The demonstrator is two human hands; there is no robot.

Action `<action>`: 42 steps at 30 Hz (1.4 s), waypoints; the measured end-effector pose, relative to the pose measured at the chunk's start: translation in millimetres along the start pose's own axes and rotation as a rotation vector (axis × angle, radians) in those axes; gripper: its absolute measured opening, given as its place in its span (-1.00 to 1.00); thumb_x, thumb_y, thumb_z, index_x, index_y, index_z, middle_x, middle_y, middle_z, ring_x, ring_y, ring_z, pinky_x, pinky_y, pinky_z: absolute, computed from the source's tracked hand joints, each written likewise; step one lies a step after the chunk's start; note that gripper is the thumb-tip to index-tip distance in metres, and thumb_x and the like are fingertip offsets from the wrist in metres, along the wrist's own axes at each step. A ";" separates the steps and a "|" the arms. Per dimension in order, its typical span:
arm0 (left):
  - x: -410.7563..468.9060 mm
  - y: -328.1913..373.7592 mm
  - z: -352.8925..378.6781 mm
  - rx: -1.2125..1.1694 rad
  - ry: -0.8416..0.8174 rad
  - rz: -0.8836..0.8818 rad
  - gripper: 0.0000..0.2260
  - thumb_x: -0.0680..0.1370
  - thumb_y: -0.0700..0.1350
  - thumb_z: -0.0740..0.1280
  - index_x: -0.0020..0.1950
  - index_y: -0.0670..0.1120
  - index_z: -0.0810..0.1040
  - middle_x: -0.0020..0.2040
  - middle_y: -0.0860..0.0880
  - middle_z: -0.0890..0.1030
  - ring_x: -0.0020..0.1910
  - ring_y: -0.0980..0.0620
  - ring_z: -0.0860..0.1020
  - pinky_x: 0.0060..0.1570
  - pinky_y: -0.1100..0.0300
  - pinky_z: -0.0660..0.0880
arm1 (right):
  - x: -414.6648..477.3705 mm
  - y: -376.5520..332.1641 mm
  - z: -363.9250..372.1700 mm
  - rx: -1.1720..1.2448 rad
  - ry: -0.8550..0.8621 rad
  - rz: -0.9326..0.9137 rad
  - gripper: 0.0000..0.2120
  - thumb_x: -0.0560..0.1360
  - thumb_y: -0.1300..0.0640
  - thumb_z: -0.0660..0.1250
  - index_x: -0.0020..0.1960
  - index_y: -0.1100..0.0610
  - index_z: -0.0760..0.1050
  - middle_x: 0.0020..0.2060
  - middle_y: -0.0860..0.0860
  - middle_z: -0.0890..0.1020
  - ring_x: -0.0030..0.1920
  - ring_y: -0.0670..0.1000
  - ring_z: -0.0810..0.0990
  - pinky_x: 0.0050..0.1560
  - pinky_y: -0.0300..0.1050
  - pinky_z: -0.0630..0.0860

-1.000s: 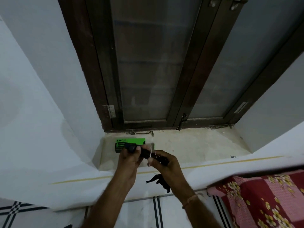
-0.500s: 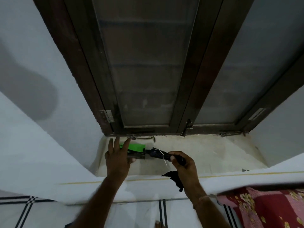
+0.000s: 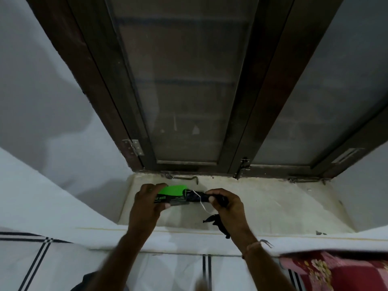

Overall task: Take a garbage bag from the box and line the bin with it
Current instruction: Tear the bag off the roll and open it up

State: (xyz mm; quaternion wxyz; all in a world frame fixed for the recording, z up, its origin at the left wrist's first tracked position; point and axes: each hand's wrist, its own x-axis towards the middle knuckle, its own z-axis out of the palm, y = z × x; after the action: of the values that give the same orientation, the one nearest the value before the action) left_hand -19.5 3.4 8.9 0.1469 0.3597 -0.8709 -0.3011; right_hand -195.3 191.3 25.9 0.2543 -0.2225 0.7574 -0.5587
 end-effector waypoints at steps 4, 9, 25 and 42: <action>-2.6 21.1 7.5 -0.039 -0.008 0.040 -0.51 0.47 -0.01 0.52 0.39 0.05 0.55 0.24 -0.06 0.51 0.17 -0.10 0.50 0.03 -0.01 0.60 | 0.1 -7.3 16.1 0.012 -0.139 -0.016 -0.78 0.61 0.26 0.35 0.19 0.08 0.65 0.12 -0.03 0.73 0.19 -0.08 0.67 0.23 -0.23 0.56; -3.6 27.9 8.0 -0.096 0.001 0.029 -0.50 0.46 0.06 0.49 0.39 0.07 0.55 0.22 -0.04 0.52 0.17 -0.10 0.50 0.05 -0.04 0.60 | -6.3 -3.8 21.1 0.128 0.079 0.009 -0.91 0.54 0.30 0.43 0.01 0.26 0.54 -0.15 -0.03 0.70 -0.12 -0.19 0.68 -0.15 -0.23 0.60; -12.5 22.8 6.1 -0.200 0.079 -0.017 -0.46 0.43 0.09 0.47 0.38 0.00 0.55 0.20 -0.07 0.52 0.17 -0.10 0.53 0.09 0.00 0.58 | -14.3 -20.9 13.7 0.678 0.003 0.300 -0.74 0.59 0.20 0.37 0.26 0.24 0.60 -0.19 -0.06 0.70 -0.22 -0.15 0.66 -0.24 -0.07 0.69; -8.9 27.3 8.4 -0.217 0.124 0.007 -0.47 0.46 -0.08 0.56 0.41 0.01 0.54 0.22 -0.09 0.51 0.21 -0.11 0.50 0.10 0.03 0.58 | -9.9 -29.8 20.2 0.429 -0.016 -0.021 -0.70 0.52 0.24 0.47 0.24 0.14 0.66 0.11 -0.05 0.75 0.21 -0.07 0.67 0.16 -0.26 0.59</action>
State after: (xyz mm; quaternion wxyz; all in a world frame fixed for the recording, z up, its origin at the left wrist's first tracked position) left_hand -32.0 28.6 19.3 0.2397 0.3567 -0.8235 -0.3703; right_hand -173.3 174.4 50.9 0.2961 -0.1757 0.6167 -0.7079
